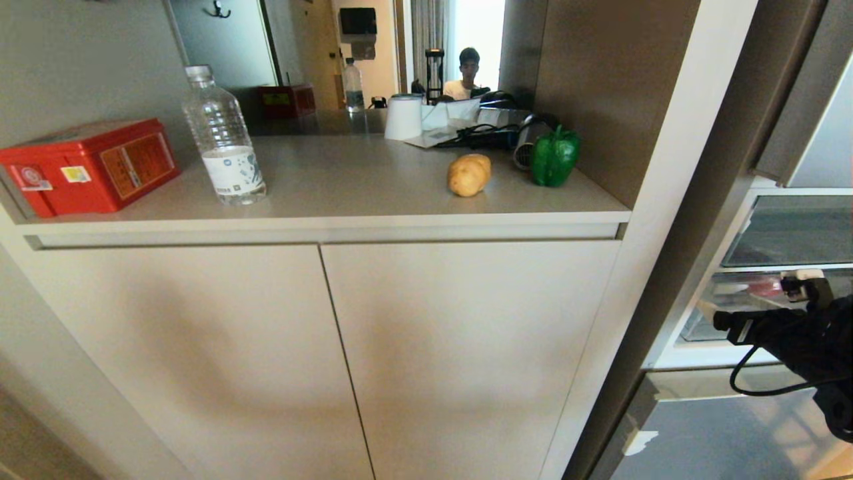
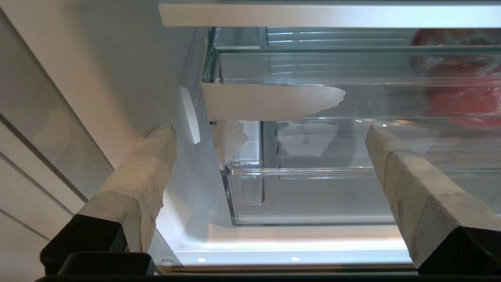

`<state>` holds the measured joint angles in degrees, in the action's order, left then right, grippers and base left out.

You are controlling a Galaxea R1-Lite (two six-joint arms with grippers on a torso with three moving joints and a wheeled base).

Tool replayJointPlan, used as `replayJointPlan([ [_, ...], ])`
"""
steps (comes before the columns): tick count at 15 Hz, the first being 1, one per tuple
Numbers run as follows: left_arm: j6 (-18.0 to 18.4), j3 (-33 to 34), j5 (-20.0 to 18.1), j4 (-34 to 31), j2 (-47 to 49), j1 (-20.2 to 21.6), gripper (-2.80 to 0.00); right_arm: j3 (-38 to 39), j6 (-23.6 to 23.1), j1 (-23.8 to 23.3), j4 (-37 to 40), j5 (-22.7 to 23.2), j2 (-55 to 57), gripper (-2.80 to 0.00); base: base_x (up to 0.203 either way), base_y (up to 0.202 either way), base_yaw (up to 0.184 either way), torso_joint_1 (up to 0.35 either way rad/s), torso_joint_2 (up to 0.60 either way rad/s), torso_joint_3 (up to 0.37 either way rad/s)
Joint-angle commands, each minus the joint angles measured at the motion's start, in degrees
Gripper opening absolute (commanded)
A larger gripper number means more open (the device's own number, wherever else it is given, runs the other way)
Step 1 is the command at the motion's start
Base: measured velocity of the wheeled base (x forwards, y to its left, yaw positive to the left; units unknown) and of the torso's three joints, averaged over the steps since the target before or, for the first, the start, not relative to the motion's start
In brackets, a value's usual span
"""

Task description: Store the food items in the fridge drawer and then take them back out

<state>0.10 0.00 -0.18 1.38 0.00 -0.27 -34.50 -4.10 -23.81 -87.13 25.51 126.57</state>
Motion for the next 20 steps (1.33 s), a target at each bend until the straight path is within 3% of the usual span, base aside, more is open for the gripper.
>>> replayJointPlan([
  [1, 0.0, 0.6, 0.0, 0.0, 0.0, 0.0, -2.80, -0.2, 0.0, 0.0, -0.5, 0.1, 0.3, 0.00, 0.000, 0.000, 0.000, 0.000, 0.00, 0.000],
  [20, 0.0, 0.6, 0.0, 0.0, 0.0, 0.0, -2.80, -0.9, 0.1, 0.0, -0.4, 0.1, 0.9, 0.00, 0.000, 0.000, 0.000, 0.000, 0.00, 0.000],
])
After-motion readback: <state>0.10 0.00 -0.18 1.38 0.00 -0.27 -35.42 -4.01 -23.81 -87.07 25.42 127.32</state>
